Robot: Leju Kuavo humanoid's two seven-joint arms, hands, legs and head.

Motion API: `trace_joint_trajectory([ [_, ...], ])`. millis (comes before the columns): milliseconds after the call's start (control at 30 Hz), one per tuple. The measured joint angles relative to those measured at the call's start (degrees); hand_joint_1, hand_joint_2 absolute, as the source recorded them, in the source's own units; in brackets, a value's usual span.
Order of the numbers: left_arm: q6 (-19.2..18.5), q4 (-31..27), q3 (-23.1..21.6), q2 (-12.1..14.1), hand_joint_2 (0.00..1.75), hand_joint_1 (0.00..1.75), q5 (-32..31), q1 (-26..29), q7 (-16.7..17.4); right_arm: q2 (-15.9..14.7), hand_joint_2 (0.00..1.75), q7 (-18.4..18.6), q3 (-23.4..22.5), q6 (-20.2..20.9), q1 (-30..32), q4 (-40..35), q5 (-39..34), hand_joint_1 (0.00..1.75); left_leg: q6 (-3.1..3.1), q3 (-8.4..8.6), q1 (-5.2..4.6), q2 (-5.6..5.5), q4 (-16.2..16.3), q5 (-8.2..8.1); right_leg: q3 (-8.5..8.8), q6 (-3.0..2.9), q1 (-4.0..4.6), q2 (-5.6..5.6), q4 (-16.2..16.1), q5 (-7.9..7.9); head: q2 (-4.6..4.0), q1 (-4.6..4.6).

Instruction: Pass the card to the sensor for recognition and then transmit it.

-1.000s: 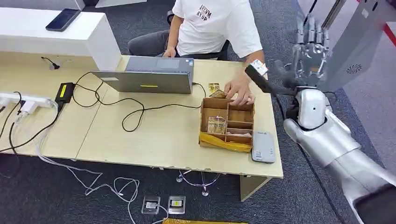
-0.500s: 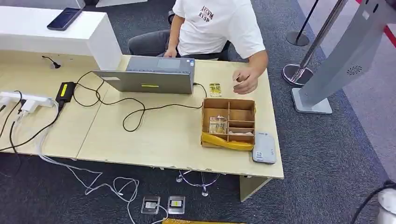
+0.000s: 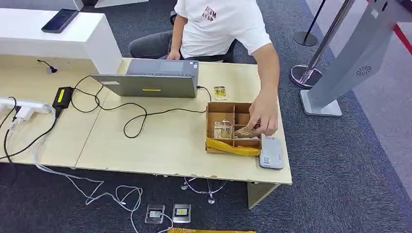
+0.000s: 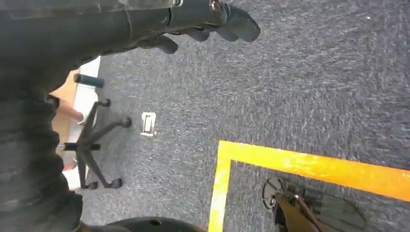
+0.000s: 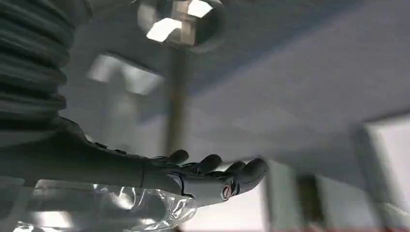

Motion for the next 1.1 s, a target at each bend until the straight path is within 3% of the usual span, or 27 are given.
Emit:
trace_joint_trajectory([
  [100, 0.00, -0.02, 0.07, 0.26, 1.75, 0.00, -0.61, 0.04, 1.12, 0.20, 1.75, 8.40, -1.03, 9.27, 0.69, 7.96, 4.91, 0.00, 0.00, 0.00, -0.02, 0.03, 0.00, 0.00, -0.01, -0.01, -0.04, 0.02, 0.03, 0.01, 0.00, -0.07],
  [200, 0.00, -0.04, 0.26, 0.59, 1.75, 0.00, -0.94, 0.06, 1.23, 0.15, 1.75, 11.38, -1.90, 12.28, 0.66, 13.66, 6.96, 0.00, -0.01, 0.04, -0.02, 0.02, 0.00, 0.01, 0.06, -0.02, -0.03, 0.00, 0.03, 0.01, 0.02, -0.02],
  [300, -0.07, -0.09, 0.26, 0.90, 1.75, 0.00, -1.53, 0.08, 2.14, 0.22, 1.75, 11.66, -2.34, 15.12, 0.65, 17.21, 7.77, 0.00, -0.01, 0.07, -0.02, 0.02, 0.00, 0.01, 0.10, -0.02, -0.02, -0.02, 0.03, 0.01, 0.00, -0.02],
  [600, -0.07, -0.46, 0.24, 1.29, 1.75, 0.00, -1.86, 0.11, 2.69, 0.41, 1.75, 11.62, -2.49, 17.14, 0.65, 19.42, 8.29, 0.00, -0.02, 0.08, -0.02, 0.02, 0.00, 0.02, 0.10, -0.03, -0.03, -0.02, 0.04, 0.02, 0.00, -0.02],
  [633, -0.07, -0.77, 0.17, 1.75, 1.75, 0.00, -2.45, 0.11, 2.76, 0.46, 1.75, 12.12, -2.63, 19.97, 0.63, 21.39, 9.01, 0.00, -0.02, 0.09, -0.02, 0.02, 0.00, 0.02, 0.12, -0.03, -0.03, -0.02, 0.04, 0.02, 0.00, -0.02],
  [667, -0.09, -1.81, -0.28, 2.82, 1.75, 0.00, -3.08, 0.13, 2.76, 0.63, 1.75, 12.49, -2.78, 27.34, 0.62, 24.86, 10.28, 0.00, -0.02, 0.09, -0.02, 0.02, 0.00, 0.02, 0.13, -0.03, -0.03, -0.05, 0.04, 0.02, 0.00, -0.02],
  [700, -0.07, -1.99, -0.35, 3.19, 1.75, 0.00, -3.26, 0.13, 2.73, 0.76, 1.75, 12.08, -2.91, 28.65, 0.62, 25.61, 10.74, 0.00, -0.02, 0.09, -0.02, 0.02, 0.00, 0.02, 0.13, -0.03, -0.03, -0.05, 0.04, 0.02, 0.00, -0.04],
  [1100, -0.09, -2.93, -1.97, 4.72, 1.75, 0.00, -4.15, 0.13, 3.06, 2.16, 1.75, 12.82, -3.63, 29.55, 0.58, 29.02, 10.96, 0.00, -0.02, 0.10, -0.02, 0.01, 0.00, 0.02, 0.14, -0.03, -0.02, -0.09, 0.04, 0.02, 0.00, -0.04],
])
